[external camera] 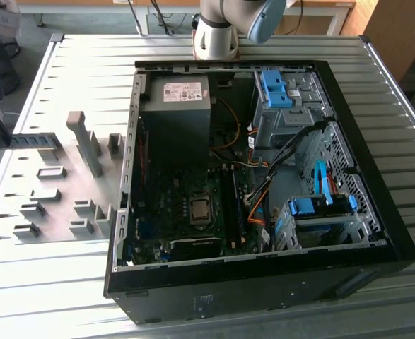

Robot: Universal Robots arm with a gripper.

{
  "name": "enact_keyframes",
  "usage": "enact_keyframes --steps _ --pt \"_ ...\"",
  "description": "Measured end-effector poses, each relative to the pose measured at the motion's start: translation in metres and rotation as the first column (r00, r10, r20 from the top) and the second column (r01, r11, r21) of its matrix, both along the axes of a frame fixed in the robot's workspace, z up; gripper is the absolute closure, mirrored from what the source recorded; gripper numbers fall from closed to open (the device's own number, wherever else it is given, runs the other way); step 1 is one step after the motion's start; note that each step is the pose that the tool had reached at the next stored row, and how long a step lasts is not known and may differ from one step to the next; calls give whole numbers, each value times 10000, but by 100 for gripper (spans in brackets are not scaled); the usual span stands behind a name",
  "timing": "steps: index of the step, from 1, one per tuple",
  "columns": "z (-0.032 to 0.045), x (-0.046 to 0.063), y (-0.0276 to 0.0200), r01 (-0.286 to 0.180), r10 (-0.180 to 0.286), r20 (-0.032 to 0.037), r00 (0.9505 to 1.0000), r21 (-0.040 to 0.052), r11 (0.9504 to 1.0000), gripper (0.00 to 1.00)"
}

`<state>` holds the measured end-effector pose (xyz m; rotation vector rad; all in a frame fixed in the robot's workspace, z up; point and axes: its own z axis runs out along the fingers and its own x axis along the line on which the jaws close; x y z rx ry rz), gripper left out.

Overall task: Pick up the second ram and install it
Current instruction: 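Pick up the second ram and move it above second insertion slot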

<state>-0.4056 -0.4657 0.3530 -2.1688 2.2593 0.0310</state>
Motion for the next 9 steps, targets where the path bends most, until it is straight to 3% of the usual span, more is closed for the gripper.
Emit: enact_keyframes --steps 9 --pt "158 0 0 0 0 0 10000 0 10000 86"
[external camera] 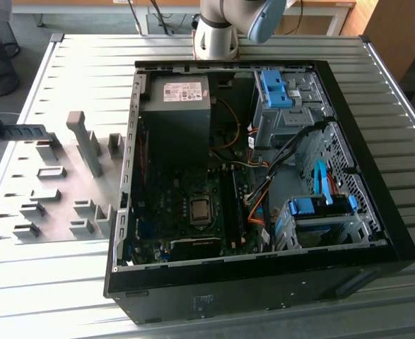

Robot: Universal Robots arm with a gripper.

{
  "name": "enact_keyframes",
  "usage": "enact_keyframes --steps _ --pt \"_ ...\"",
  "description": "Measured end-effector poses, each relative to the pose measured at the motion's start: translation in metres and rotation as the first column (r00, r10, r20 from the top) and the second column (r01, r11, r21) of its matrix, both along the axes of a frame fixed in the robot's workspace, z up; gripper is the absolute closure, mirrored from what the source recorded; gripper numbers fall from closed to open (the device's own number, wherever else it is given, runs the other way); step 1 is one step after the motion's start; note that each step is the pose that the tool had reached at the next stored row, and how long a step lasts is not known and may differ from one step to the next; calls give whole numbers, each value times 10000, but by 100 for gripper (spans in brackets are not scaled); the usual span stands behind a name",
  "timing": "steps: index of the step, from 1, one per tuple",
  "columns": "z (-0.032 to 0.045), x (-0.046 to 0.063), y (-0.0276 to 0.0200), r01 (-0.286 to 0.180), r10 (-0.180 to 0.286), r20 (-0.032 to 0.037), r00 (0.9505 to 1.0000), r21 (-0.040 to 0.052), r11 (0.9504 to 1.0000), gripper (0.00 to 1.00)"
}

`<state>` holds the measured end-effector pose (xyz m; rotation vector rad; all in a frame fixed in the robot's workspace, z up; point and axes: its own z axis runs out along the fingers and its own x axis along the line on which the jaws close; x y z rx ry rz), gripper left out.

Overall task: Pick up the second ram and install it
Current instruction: 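Pick up the second ram and move it above second insertion slot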

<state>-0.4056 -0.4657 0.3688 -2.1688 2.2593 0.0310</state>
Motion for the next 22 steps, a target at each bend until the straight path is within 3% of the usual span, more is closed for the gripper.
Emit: enact_keyframes --steps 17,22 --pt "333 0 0 0 0 1 10000 0 10000 86" --pt "357 0 0 0 0 2 10000 2 10000 86"
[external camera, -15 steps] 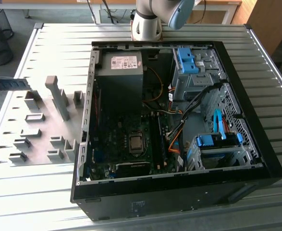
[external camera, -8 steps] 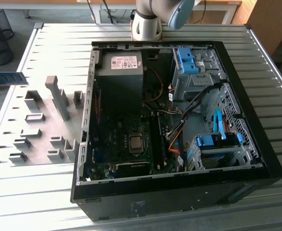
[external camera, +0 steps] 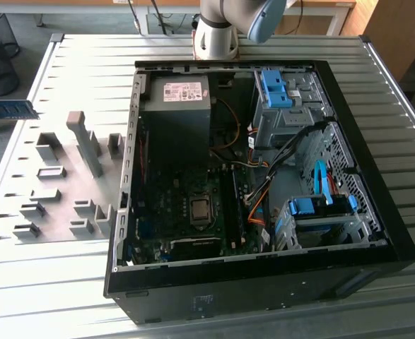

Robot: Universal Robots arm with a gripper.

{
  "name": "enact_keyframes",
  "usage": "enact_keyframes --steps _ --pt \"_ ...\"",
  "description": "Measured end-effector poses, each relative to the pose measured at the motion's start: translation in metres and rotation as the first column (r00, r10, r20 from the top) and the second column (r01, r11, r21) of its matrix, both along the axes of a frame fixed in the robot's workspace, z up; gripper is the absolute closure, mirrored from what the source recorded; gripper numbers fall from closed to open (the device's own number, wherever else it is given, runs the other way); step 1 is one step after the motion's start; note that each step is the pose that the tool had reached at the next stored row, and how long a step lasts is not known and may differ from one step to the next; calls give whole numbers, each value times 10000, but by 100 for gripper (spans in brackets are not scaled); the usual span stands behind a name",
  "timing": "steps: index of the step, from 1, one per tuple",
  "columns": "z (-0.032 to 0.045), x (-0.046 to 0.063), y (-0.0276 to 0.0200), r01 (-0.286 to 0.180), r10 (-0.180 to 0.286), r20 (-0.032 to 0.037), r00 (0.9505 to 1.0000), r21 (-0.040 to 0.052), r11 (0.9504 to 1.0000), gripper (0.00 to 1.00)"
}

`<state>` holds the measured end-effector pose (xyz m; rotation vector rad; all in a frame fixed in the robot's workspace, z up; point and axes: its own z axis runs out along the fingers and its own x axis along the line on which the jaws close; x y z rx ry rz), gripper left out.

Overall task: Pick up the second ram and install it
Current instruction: 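Pick up the second ram and move it above second insertion slot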

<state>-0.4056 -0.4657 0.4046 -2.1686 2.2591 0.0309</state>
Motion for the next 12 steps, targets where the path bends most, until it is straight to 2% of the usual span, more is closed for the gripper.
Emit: enact_keyframes --steps 12 --pt "2 53 0 0 0 -1 10000 -1 10000 86"
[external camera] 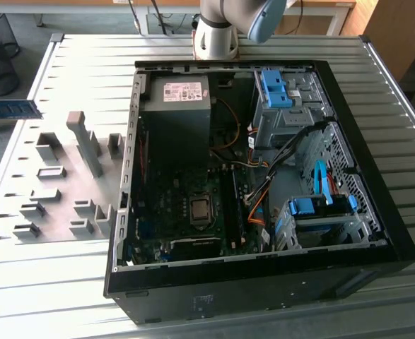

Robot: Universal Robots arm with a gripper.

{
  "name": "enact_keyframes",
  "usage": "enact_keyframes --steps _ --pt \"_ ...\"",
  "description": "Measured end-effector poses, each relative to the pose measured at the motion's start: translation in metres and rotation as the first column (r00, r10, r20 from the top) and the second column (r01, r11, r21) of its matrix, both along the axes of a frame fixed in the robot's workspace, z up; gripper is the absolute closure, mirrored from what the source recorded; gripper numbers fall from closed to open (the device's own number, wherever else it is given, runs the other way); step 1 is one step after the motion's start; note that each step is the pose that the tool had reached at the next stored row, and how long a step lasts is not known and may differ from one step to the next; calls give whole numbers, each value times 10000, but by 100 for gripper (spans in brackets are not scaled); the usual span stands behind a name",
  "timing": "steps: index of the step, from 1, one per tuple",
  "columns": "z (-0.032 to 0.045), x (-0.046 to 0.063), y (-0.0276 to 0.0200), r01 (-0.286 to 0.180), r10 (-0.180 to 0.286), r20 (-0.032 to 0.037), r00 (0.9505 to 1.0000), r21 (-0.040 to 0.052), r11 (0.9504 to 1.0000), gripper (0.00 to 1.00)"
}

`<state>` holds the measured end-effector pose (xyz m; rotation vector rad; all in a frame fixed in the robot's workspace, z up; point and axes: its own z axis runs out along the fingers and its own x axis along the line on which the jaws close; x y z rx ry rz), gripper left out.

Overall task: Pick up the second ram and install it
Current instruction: 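Pick up the second ram and move it above second insertion slot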

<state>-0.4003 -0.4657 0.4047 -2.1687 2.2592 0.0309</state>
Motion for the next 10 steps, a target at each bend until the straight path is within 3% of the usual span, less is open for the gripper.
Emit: enact_keyframes --steps 10 --pt "0 44 0 0 0 -1 10000 0 10000 86"
